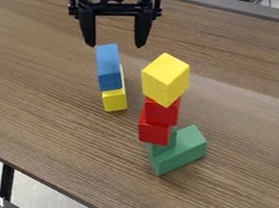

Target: Take the blue rectangle off of the yellow rectangle and put it on the right side of the table

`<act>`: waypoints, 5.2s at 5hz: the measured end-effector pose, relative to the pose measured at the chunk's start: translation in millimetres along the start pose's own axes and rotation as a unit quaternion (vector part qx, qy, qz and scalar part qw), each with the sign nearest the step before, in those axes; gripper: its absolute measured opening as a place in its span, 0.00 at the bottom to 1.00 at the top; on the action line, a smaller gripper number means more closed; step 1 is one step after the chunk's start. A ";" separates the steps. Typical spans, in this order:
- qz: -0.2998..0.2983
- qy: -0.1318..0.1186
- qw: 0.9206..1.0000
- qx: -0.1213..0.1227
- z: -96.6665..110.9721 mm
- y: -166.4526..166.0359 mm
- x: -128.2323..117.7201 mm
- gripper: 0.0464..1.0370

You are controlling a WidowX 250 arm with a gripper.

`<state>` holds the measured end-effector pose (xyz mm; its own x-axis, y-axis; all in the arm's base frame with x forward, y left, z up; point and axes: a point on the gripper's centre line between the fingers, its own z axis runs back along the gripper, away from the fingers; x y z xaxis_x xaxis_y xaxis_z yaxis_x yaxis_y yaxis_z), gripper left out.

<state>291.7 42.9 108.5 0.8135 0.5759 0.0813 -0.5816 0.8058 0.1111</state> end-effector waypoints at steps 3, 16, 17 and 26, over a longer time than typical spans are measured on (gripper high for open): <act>0.109 0.102 0.988 -0.025 -25.0 24.6 10.2 0.96; 0.018 0.067 0.995 -0.075 -30.8 23.2 0.3 0.52; 0.004 0.050 0.996 -0.074 -23.7 21.4 1.4 0.52; -0.336 0.023 0.939 -0.074 -13.1 -91.0 -66.8 0.52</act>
<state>290.2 -67.1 80.0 0.9978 -0.0659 -0.0011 0.0659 0.9977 -0.0177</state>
